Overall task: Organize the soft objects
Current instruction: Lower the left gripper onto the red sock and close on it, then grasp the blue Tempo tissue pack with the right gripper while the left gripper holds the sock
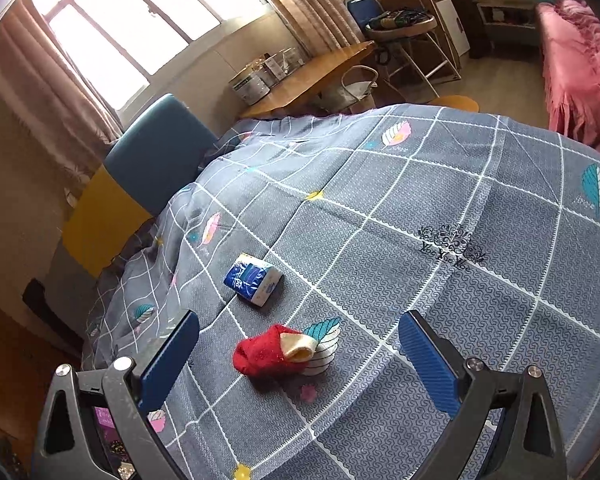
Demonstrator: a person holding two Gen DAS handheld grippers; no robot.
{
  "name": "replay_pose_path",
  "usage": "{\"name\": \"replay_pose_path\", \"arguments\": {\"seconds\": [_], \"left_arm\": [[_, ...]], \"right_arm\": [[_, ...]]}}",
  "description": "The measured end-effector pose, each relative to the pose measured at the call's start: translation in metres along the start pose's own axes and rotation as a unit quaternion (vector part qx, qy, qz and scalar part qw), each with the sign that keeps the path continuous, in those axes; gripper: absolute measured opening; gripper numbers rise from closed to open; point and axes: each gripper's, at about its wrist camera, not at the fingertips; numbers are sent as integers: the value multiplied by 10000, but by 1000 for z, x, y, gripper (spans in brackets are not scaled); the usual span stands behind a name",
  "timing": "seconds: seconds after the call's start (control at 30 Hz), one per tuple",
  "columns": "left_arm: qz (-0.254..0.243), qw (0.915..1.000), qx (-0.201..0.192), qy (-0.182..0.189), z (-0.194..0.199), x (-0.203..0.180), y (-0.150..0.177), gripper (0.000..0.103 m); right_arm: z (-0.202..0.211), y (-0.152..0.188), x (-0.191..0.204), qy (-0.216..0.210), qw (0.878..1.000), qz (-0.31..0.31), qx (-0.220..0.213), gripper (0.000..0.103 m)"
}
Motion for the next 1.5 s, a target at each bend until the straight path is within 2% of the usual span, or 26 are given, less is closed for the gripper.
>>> {"name": "replay_pose_path", "arguments": {"seconds": [0.2, 0.3, 0.4, 0.5, 0.57, 0.67, 0.8, 0.83, 0.9, 0.93, 1.0, 1.03, 1.13, 1.27, 1.4, 1.5], "left_arm": [[-2, 9987, 167, 491, -32, -34, -22, 61], [-348, 9981, 46, 501, -42, -59, -35, 62], [-829, 9950, -134, 541, -52, -85, -43, 80], [-1202, 9906, -219, 619, -64, -105, -50, 81], [-1505, 9866, -250, 577, -74, -118, -53, 82], [-1960, 9797, -271, 325, -91, -133, -54, 82], [-2190, 9754, -177, 195, -111, -138, -54, 81], [-2133, 9766, -45, 280, -120, -136, -55, 70], [-1866, 9805, 151, 602, -127, -130, -57, 55], [-1603, 9849, 128, 647, -126, -122, -59, 43], [-1238, 9894, 110, 752, -122, -109, -61, 27], [-1116, 9907, 45, 772, -117, -103, -62, 23], [-704, 9941, -41, 825, -97, -81, -61, 21], [-340, 9975, -52, 609, -66, -53, -43, 21], [108, 9998, 113, -143, -46, -21, -5, 21], [190, 9979, 205, -589, -43, -7, 25, 21]], "right_arm": [[-4, -3, -16, -127, 9985, -517, 106, 101], [-4, -3, -16, -187, 9984, -525, 126, 101], [-7, -2, -17, -256, 9978, -576, 210, 101], [-9, -1, -20, -329, 9966, -690, 294, 101], [-10, -1, -21, -339, 9962, -736, 306, 101], [-11, -1, -23, -343, 9959, -768, 337, 101], [-14, 0, -25, -323, 9955, -806, 392, 101], [-15, 0, -26, -317, 9953, -822, 399, 101], [-17, 0, -28, -293, 9951, -848, 416, 101], [-18, 0, -29, -275, 9950, -863, 424, 101], [-19, 0, -31, -250, 9949, -885, 416, 101], [-20, 0, -31, -241, 9950, -880, 413, 101], [-21, 0, -31, -246, 9951, -847, 442, 101], [-26, 2, -29, -282, 9949, -801, 553, 101], [-35, 6, -28, -344, 9928, -798, 826, 101], [-38, 10, -24, -400, 9919, -715, 971, 101]]}}
Point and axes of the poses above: each gripper's, at about its wrist camera, not at the fingertips, and z roughly against the way its jaws point, x to its left, y to its underside, and after that the axes turned 9 degrees about -y, right-handed
